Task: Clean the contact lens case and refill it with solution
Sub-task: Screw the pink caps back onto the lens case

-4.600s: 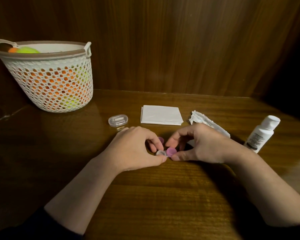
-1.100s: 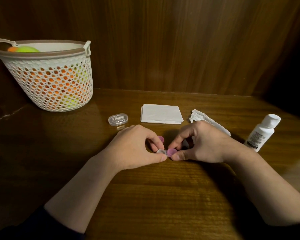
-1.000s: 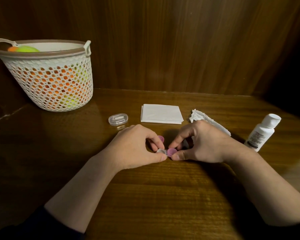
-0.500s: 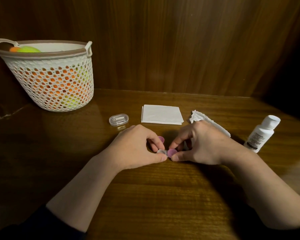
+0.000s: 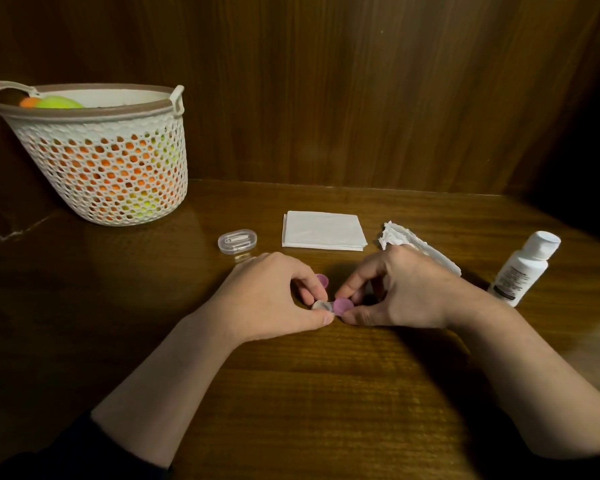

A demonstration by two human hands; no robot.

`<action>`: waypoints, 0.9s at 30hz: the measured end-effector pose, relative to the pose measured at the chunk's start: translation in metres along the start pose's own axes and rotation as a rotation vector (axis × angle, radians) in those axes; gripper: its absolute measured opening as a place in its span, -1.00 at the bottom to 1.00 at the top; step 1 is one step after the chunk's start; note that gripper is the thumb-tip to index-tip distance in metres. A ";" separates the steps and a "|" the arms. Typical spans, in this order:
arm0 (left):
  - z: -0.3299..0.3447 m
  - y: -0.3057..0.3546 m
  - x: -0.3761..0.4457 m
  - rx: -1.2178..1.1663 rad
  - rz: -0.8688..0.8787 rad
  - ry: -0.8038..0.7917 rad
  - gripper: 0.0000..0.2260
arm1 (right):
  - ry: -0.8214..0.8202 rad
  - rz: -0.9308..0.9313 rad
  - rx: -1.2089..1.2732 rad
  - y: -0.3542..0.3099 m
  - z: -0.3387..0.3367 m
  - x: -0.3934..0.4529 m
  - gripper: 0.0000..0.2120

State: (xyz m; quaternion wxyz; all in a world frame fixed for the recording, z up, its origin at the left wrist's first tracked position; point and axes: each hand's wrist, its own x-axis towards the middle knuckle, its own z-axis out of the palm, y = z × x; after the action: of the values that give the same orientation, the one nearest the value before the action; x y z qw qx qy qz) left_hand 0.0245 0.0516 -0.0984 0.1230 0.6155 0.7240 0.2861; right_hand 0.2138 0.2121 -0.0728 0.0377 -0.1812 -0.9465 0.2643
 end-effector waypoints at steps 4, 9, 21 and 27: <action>-0.001 0.004 -0.002 -0.003 0.019 0.079 -0.63 | 0.005 -0.009 0.010 0.003 0.001 0.000 -0.75; -0.001 0.001 0.003 0.011 -0.035 0.220 -0.96 | 0.062 -0.011 0.058 0.005 -0.001 -0.001 -0.70; 0.004 -0.004 0.013 0.110 0.000 0.007 -0.72 | 0.267 0.048 0.008 0.013 0.006 0.010 -0.83; 0.006 -0.002 0.015 -0.046 -0.111 0.114 -0.74 | 0.314 -0.008 0.048 0.004 0.006 0.006 -0.75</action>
State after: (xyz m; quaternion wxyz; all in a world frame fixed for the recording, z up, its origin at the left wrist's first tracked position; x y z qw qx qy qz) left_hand 0.0229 0.0675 -0.1011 0.1115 0.5541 0.7561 0.3301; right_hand 0.2082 0.2142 -0.0802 0.1907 -0.2154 -0.9231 0.2552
